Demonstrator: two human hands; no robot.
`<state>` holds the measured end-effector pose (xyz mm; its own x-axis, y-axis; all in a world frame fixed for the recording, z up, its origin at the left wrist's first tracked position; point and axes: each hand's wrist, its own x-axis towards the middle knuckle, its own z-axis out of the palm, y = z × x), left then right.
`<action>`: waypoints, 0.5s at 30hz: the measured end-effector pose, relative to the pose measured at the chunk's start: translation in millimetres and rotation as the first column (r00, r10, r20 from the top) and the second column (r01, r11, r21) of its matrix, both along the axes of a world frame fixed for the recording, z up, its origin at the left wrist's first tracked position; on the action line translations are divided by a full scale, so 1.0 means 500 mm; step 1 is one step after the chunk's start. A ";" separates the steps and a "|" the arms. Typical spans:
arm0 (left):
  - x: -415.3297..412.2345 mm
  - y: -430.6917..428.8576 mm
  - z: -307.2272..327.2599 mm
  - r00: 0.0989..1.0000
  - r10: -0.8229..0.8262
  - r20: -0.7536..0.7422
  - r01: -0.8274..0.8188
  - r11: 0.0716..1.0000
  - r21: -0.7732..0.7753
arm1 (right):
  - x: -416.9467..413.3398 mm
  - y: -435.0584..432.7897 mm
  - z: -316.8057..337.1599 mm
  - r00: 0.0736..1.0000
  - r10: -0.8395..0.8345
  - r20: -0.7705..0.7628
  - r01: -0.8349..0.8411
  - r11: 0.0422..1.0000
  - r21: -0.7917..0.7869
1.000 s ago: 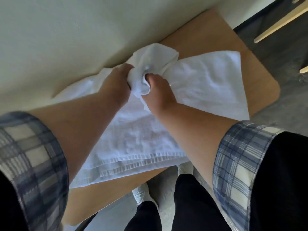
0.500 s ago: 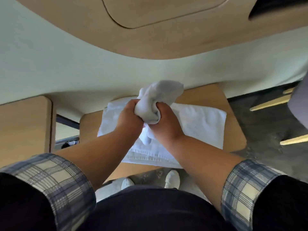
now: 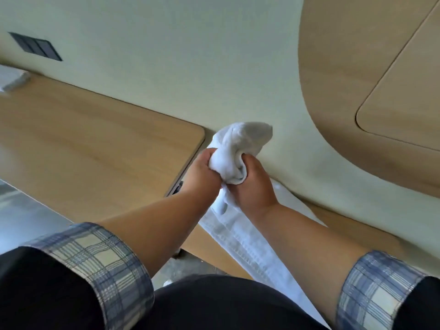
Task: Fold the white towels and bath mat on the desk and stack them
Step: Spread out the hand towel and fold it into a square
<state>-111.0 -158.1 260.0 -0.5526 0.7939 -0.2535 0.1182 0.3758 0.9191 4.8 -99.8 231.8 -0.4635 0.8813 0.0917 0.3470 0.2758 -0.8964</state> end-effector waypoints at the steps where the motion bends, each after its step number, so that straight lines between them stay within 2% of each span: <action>1: -0.028 -0.013 -0.001 1.000 0.016 -0.017 -0.016 1.000 0.002 | -0.032 -0.009 0.004 0.999 0.000 -0.034 -0.003 0.997 -0.075; 3: -0.073 -0.056 0.026 0.999 0.037 -0.005 -0.037 0.999 0.004 | -0.096 -0.032 0.030 0.989 0.067 -0.134 -0.099 0.963 -0.249; 4: -0.109 -0.075 0.024 0.998 0.067 0.013 -0.068 0.998 0.017 | -0.128 -0.045 0.039 0.978 0.108 -0.178 -0.155 0.948 -0.278; 5: -0.145 -0.096 0.024 0.994 0.101 0.029 -0.102 0.994 0.036 | -0.161 -0.057 0.042 0.984 0.147 -0.104 -0.160 0.978 -0.131; 7: -0.194 -0.131 0.042 0.990 0.133 0.050 -0.135 0.990 0.041 | -0.214 -0.082 0.044 0.991 0.125 -0.058 -0.129 0.988 -0.089; 10: -0.327 -0.221 0.056 0.980 0.194 0.048 -0.197 0.977 0.083 | -0.355 -0.167 0.067 0.971 0.178 -0.158 -0.193 0.978 -0.080; 12: -0.426 -0.281 0.065 0.979 0.200 0.037 -0.203 0.975 0.091 | -0.455 -0.234 0.091 0.972 0.160 -0.172 -0.174 0.982 -0.070; 14: -0.527 -0.341 0.074 0.979 0.202 0.014 -0.202 0.974 0.099 | -0.555 -0.292 0.099 0.983 0.177 -0.052 -0.173 0.982 0.071; 15: -0.576 -0.367 0.080 0.980 0.197 -0.004 -0.196 0.976 0.098 | -0.600 -0.319 0.096 0.972 0.231 -0.028 -0.227 0.968 0.110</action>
<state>-399.1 -341.7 299.7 -0.7031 0.6899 -0.1724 0.0637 0.3025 0.9510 -295.1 -259.5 279.8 -0.6461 0.7364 0.2008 0.2281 0.4374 -0.8699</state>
